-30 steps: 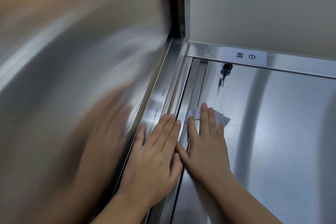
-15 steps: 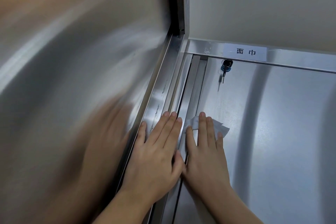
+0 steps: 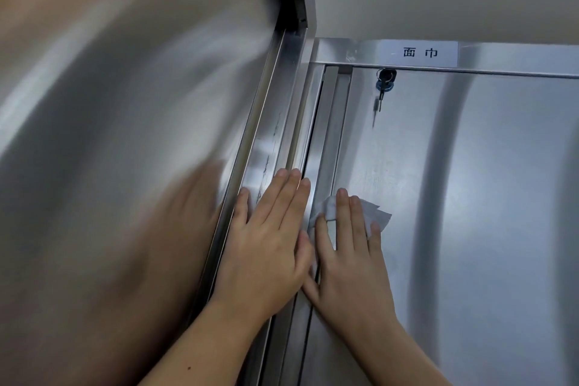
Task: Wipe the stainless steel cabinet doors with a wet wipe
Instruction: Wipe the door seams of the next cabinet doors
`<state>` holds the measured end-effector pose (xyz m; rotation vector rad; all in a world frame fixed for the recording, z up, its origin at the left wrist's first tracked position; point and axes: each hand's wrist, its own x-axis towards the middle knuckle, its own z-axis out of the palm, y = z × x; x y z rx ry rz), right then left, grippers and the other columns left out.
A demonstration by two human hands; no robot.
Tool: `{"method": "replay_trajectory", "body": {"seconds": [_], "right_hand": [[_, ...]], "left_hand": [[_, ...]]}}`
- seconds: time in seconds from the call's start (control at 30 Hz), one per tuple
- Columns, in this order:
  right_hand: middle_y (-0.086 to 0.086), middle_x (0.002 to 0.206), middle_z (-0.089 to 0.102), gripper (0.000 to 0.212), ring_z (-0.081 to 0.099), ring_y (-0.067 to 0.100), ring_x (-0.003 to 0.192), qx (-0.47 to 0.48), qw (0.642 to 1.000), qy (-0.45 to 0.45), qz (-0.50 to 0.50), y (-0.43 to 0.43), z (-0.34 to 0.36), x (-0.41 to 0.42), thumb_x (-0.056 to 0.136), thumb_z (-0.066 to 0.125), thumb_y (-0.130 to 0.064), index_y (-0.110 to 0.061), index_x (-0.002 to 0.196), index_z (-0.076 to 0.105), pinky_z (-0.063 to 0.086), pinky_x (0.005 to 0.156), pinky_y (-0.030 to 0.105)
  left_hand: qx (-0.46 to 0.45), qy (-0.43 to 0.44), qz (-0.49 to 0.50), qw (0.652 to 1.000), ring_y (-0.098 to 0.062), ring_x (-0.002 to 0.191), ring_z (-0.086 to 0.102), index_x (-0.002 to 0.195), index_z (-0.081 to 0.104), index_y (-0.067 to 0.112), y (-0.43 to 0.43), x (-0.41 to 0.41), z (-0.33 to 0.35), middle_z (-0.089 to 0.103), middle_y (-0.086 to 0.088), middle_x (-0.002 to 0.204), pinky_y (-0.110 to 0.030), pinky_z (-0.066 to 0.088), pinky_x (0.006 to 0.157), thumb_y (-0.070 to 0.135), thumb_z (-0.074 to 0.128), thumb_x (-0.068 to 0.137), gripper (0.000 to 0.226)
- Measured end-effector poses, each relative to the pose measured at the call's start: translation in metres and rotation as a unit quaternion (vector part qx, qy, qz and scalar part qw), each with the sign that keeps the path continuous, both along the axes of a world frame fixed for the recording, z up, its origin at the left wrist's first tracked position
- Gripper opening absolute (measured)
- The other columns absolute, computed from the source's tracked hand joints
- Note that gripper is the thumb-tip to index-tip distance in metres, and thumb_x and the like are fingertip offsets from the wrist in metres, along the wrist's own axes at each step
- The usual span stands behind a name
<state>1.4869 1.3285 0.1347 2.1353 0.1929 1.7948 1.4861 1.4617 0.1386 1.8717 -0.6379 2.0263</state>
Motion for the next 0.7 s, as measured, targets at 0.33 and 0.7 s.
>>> {"method": "replay_trajectory", "body": {"seconds": [0.33, 0.7], "right_hand": [[0.024, 0.152, 0.009, 0.076, 0.011, 0.039, 0.141, -0.001, 0.995, 0.073, -0.067, 0.002, -0.024, -0.011, 0.088, 0.039, -0.059, -0.007, 0.142, 0.035, 0.025, 0.108, 0.052], [0.025, 0.151, 0.014, 0.072, 0.016, 0.04, 0.139, 0.012, 0.991, 0.103, -0.079, 0.005, -0.052, -0.016, 0.086, 0.046, -0.056, -0.004, 0.137, 0.043, 0.026, 0.107, 0.052]], "left_hand": [[0.013, 0.039, 0.0, 0.999, -0.022, 0.137, 0.028, 0.137, 0.043, 0.005, 0.002, 0.001, -0.006, 0.04, -0.008, 0.144, -0.048, 0.018, 0.108, 0.02, 0.029, 0.087, 0.054], [-0.001, 0.042, 0.051, 0.998, -0.034, 0.136, 0.028, 0.138, 0.04, 0.0, 0.005, -0.002, -0.047, 0.036, -0.015, 0.146, -0.058, 0.017, 0.106, 0.012, 0.032, 0.088, 0.052]]}}
